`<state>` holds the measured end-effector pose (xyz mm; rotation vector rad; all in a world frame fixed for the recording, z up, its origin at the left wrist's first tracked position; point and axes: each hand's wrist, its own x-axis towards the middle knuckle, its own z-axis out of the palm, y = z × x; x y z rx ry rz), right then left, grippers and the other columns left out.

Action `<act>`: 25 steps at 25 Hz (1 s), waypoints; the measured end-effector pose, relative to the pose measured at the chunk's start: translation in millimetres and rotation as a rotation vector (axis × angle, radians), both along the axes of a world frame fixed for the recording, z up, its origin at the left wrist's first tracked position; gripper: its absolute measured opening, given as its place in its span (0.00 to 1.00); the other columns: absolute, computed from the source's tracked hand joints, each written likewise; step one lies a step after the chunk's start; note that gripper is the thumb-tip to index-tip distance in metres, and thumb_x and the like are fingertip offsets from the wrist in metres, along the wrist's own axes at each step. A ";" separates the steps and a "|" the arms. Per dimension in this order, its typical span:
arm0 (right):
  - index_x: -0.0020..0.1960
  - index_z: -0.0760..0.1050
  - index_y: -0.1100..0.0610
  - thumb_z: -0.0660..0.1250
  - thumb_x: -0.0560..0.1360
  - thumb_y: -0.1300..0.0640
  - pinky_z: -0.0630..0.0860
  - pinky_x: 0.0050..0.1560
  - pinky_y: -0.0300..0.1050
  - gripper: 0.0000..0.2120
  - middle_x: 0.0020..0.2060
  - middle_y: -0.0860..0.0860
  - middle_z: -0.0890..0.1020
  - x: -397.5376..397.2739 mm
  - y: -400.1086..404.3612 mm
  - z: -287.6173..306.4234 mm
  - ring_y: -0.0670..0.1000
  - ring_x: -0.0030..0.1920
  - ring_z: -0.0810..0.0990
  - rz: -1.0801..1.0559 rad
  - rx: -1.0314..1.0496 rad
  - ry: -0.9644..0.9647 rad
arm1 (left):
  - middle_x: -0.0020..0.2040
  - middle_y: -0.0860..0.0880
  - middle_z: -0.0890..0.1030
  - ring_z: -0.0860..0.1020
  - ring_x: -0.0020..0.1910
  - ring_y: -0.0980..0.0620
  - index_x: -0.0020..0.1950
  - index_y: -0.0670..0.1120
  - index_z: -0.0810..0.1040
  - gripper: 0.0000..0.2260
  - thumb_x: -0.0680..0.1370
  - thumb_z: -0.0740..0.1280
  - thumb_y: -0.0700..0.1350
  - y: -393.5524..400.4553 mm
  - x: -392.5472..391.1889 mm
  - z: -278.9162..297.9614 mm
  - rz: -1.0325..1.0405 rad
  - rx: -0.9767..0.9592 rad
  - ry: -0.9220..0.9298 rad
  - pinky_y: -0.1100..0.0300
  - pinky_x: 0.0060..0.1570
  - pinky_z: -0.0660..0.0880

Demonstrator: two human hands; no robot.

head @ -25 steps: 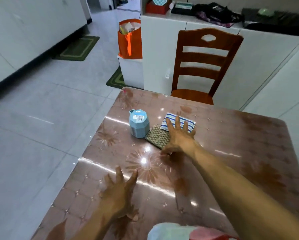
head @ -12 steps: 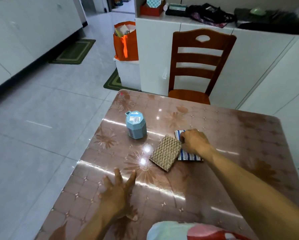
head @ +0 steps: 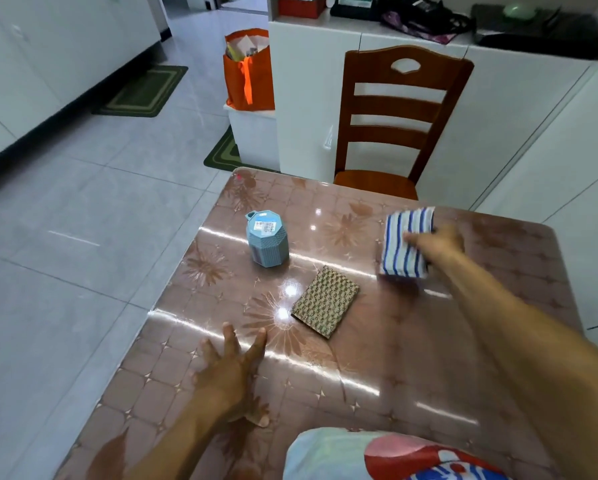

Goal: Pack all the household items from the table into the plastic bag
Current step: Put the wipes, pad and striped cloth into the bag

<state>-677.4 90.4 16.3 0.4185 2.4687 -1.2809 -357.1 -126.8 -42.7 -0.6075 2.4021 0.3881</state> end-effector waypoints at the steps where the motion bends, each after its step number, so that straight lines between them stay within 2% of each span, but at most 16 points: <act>1: 0.55 0.79 0.60 0.77 0.67 0.57 0.81 0.47 0.48 0.18 0.53 0.56 0.84 -4.3 -6.5 16.9 0.54 0.45 0.84 0.072 -0.166 -0.069 | 0.76 0.43 0.27 0.35 0.73 0.25 0.74 0.66 0.34 0.64 0.58 0.81 0.59 0.1 1.5 0.2 0.004 0.004 0.002 0.32 0.64 0.67; 2: 0.52 0.79 0.58 0.77 0.68 0.58 0.81 0.45 0.49 0.15 0.50 0.55 0.84 0.4 -17.7 31.3 0.53 0.45 0.84 0.206 -0.270 -0.161 | 0.76 0.43 0.28 0.35 0.73 0.25 0.74 0.66 0.34 0.64 0.57 0.81 0.59 -0.2 2.8 -0.2 0.004 0.000 0.010 0.31 0.64 0.67; 3: 0.51 0.78 0.56 0.77 0.69 0.58 0.81 0.46 0.49 0.13 0.49 0.54 0.84 15.6 -30.4 39.0 0.53 0.46 0.83 0.391 -0.240 -0.238 | 0.76 0.43 0.28 0.36 0.73 0.25 0.75 0.66 0.35 0.64 0.57 0.82 0.59 0.1 3.9 0.2 0.006 0.000 0.016 0.31 0.64 0.66; 5: 0.51 0.77 0.51 0.78 0.67 0.55 0.78 0.54 0.51 0.15 0.53 0.51 0.82 55.4 -54.0 22.6 0.51 0.50 0.80 0.778 0.087 -0.271 | 0.76 0.43 0.29 0.35 0.72 0.25 0.75 0.66 0.35 0.63 0.57 0.81 0.58 0.6 3.0 1.9 0.009 -0.002 0.025 0.31 0.64 0.66; 7: 0.53 0.77 0.51 0.80 0.63 0.52 0.76 0.56 0.52 0.21 0.56 0.50 0.80 93.5 -71.4 -5.8 0.52 0.53 0.78 0.970 0.390 -0.172 | 0.76 0.43 0.29 0.35 0.72 0.25 0.75 0.65 0.36 0.63 0.59 0.81 0.58 -0.9 1.1 -0.6 -0.005 -0.006 0.023 0.31 0.65 0.65; 11: 0.57 0.77 0.53 0.79 0.64 0.56 0.79 0.54 0.52 0.23 0.54 0.51 0.83 118.0 -84.0 -0.5 0.54 0.51 0.81 0.923 0.361 -0.018 | 0.77 0.44 0.30 0.36 0.73 0.25 0.75 0.66 0.37 0.63 0.57 0.82 0.57 -3.8 4.9 -4.5 0.020 -0.021 0.044 0.29 0.65 0.64; 13: 0.60 0.70 0.51 0.76 0.66 0.59 0.79 0.51 0.53 0.26 0.55 0.51 0.81 123.5 -72.9 33.5 0.54 0.50 0.80 0.893 0.342 0.093 | 0.78 0.42 0.32 0.38 0.73 0.24 0.75 0.66 0.38 0.63 0.56 0.82 0.59 -1.5 0.4 -0.4 -0.019 -0.040 0.034 0.29 0.65 0.63; 15: 0.64 0.64 0.48 0.75 0.67 0.62 0.79 0.48 0.52 0.32 0.56 0.51 0.78 140.3 -53.1 83.5 0.53 0.50 0.79 0.852 0.254 0.093 | 0.78 0.42 0.33 0.40 0.73 0.23 0.75 0.66 0.38 0.63 0.54 0.81 0.62 -6.1 1.4 5.5 -0.025 -0.020 -0.003 0.29 0.66 0.61; 17: 0.67 0.64 0.49 0.75 0.68 0.63 0.79 0.52 0.54 0.33 0.58 0.50 0.79 166.8 -16.4 140.1 0.52 0.53 0.79 0.732 0.131 0.132 | 0.78 0.41 0.41 0.47 0.74 0.26 0.75 0.65 0.43 0.61 0.53 0.79 0.65 -5.7 7.2 16.6 -0.007 -0.016 0.010 0.32 0.66 0.62; 18: 0.66 0.67 0.50 0.75 0.69 0.62 0.79 0.54 0.55 0.30 0.56 0.50 0.80 182.0 9.3 164.8 0.51 0.53 0.80 0.644 0.048 0.176 | 0.77 0.39 0.51 0.56 0.73 0.30 0.76 0.61 0.51 0.56 0.55 0.78 0.65 -5.2 16.3 24.5 0.018 0.006 0.046 0.38 0.66 0.65; 19: 0.65 0.70 0.51 0.75 0.69 0.61 0.80 0.54 0.54 0.27 0.54 0.49 0.82 206.9 44.2 190.6 0.50 0.52 0.82 0.578 -0.045 0.216 | 0.73 0.39 0.64 0.68 0.69 0.36 0.75 0.56 0.61 0.48 0.60 0.78 0.62 -3.4 33.2 45.9 0.097 0.146 0.122 0.47 0.63 0.70; 20: 0.62 0.73 0.52 0.75 0.70 0.62 0.81 0.51 0.51 0.23 0.51 0.49 0.83 238.9 77.8 214.4 0.49 0.51 0.83 0.518 -0.145 0.235 | 0.67 0.41 0.75 0.76 0.61 0.41 0.71 0.51 0.71 0.36 0.66 0.78 0.57 -1.1 51.8 63.2 0.185 0.349 0.278 0.54 0.57 0.73; 21: 0.61 0.75 0.54 0.74 0.70 0.63 0.82 0.46 0.49 0.21 0.49 0.50 0.85 274.0 107.5 235.0 0.49 0.49 0.84 0.427 -0.247 0.242 | 0.59 0.41 0.81 0.81 0.53 0.44 0.64 0.47 0.77 0.24 0.71 0.76 0.51 10.7 71.9 88.9 0.306 0.519 0.433 0.57 0.50 0.75; 23: 0.58 0.75 0.58 0.72 0.68 0.63 0.82 0.39 0.47 0.19 0.48 0.55 0.85 343.7 161.2 258.9 0.53 0.46 0.85 0.180 -0.477 0.202 | 0.44 0.44 0.85 0.83 0.42 0.47 0.50 0.45 0.83 0.06 0.76 0.71 0.46 54.0 117.9 154.7 0.543 0.608 0.664 0.63 0.40 0.75; 24: 0.58 0.75 0.57 0.71 0.67 0.62 0.82 0.38 0.48 0.20 0.49 0.57 0.85 374.0 180.5 260.5 0.55 0.46 0.85 0.057 -0.582 0.138 | 0.37 0.46 0.85 0.83 0.38 0.49 0.43 0.46 0.82 0.06 0.77 0.70 0.46 81.6 145.1 187.4 0.582 0.568 0.818 0.66 0.37 0.74; 25: 0.59 0.75 0.54 0.71 0.66 0.61 0.82 0.39 0.51 0.22 0.50 0.58 0.84 399.3 192.3 255.6 0.56 0.46 0.85 -0.032 -0.679 0.070 | 0.34 0.49 0.83 0.81 0.35 0.52 0.39 0.48 0.81 0.07 0.75 0.72 0.48 112.6 175.3 219.3 0.536 0.543 0.933 0.69 0.35 0.73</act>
